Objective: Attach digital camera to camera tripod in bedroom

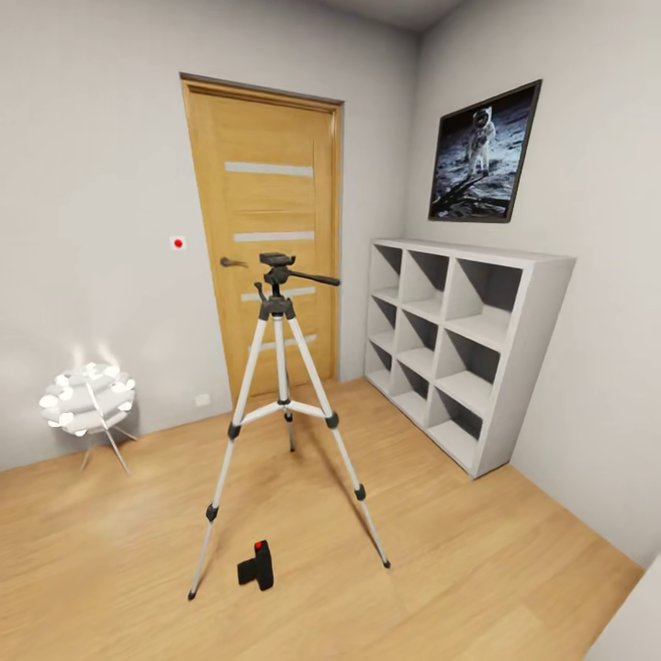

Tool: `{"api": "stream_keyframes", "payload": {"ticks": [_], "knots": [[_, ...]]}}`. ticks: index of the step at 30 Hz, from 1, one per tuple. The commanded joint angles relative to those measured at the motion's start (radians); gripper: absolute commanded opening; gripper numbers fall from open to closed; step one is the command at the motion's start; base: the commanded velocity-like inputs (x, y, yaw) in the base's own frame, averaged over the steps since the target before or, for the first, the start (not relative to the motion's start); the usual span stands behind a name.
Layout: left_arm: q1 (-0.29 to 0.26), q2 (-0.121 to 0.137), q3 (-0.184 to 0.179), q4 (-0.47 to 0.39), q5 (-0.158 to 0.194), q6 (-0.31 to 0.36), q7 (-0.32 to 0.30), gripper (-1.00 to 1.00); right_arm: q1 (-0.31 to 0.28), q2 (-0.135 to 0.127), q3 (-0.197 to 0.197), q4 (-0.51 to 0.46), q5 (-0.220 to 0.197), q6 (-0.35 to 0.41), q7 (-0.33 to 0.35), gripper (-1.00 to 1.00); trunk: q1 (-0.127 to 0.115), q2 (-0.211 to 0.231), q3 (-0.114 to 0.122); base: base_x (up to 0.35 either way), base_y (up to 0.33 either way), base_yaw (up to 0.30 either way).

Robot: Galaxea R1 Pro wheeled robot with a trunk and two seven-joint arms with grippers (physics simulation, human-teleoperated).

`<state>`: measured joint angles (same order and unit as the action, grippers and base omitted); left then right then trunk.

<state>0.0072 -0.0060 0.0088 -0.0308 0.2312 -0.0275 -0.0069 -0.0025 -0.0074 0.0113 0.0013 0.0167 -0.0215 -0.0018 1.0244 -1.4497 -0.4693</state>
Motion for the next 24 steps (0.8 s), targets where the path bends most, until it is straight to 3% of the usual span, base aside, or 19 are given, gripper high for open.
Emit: {"api": "stream_keyframes", "payload": {"ticks": [1, 24], "knots": [[0.0, 0.0, 0.0, -0.001, 0.007, -0.001, -0.001, 1.0, 0.0, 0.001, 0.001, 0.0, 0.002, -0.002, 0.0, 1.0, 0.001, 0.0, -0.001, 0.322, 0.0, 0.0], [0.0, 0.0, 0.0, -0.001, 0.007, -0.009, -0.001, 1.0, 0.0, 0.003, 0.0, 0.0, 0.002, -0.001, -0.001, 1.0, 0.001, 0.0, -0.001, 0.322, 0.0, 0.0]]}}
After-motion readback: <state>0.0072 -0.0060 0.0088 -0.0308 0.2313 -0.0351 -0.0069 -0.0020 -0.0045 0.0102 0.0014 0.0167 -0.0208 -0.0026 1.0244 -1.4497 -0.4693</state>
